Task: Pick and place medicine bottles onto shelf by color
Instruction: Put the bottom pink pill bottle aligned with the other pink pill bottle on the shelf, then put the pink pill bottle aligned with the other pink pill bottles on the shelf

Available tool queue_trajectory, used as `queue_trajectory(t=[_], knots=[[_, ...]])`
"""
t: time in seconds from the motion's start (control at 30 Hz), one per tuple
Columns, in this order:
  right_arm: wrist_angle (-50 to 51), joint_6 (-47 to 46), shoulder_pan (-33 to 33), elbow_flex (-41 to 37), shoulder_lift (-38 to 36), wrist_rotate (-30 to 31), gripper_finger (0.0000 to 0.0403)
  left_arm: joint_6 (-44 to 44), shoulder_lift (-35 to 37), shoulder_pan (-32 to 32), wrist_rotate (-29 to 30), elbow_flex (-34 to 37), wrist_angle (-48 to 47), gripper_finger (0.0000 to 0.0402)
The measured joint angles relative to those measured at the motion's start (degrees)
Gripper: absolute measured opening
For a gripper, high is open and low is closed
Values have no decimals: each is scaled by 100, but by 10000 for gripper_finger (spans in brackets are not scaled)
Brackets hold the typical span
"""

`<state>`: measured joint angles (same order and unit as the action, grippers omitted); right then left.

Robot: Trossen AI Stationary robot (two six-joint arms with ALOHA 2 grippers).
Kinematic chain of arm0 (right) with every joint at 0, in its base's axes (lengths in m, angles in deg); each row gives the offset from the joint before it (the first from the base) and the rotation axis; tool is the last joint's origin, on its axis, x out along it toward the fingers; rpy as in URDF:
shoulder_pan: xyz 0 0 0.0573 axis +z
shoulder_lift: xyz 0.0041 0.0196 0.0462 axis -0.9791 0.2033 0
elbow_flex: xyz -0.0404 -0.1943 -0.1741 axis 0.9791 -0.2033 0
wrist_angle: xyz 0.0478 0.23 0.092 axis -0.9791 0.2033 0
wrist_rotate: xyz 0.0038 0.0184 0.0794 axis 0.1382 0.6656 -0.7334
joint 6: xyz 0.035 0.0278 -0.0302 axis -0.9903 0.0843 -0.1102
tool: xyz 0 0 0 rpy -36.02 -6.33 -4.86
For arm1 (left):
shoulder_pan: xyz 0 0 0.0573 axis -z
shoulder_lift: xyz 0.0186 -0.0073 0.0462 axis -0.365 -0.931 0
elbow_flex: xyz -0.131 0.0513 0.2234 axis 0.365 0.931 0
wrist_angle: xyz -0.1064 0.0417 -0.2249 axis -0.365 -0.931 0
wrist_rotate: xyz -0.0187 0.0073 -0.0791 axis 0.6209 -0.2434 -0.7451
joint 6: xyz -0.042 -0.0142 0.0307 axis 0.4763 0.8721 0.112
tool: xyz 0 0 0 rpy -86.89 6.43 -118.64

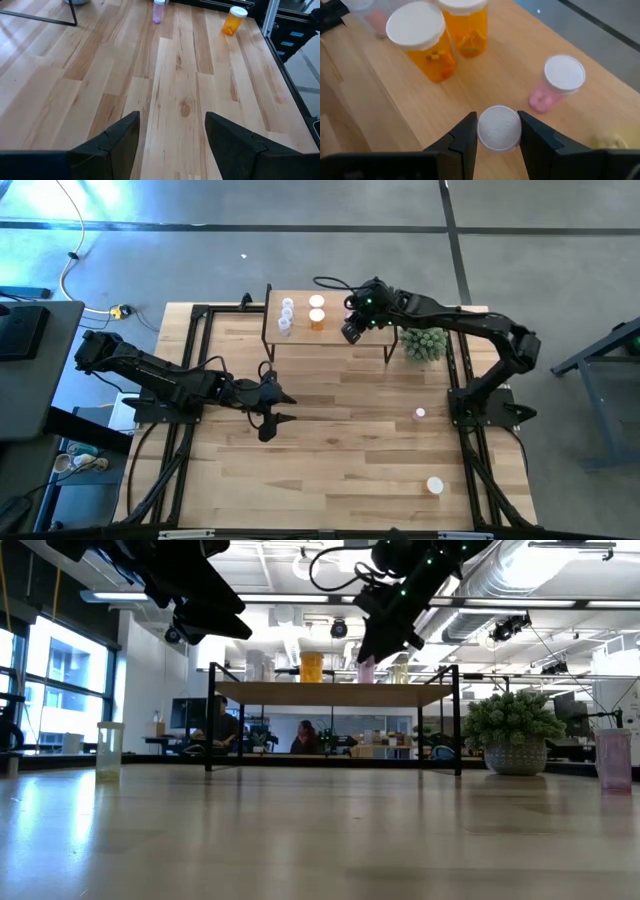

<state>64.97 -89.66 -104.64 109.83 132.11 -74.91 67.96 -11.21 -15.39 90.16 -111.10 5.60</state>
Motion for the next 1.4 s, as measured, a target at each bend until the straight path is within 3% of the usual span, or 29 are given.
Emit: queue_trajectory(t=[0.33, 0.7, 1.4], knots=[[37, 82, 0, 24, 25, 6, 114, 0, 1, 0, -2, 0, -10, 216], [-127, 117, 0, 24, 32, 9, 160, 0, 0, 0, -2, 0, -15, 216], [-131, 418, 0, 24, -337, 9, 163, 0, 0, 0, -4, 0, -23, 216]])
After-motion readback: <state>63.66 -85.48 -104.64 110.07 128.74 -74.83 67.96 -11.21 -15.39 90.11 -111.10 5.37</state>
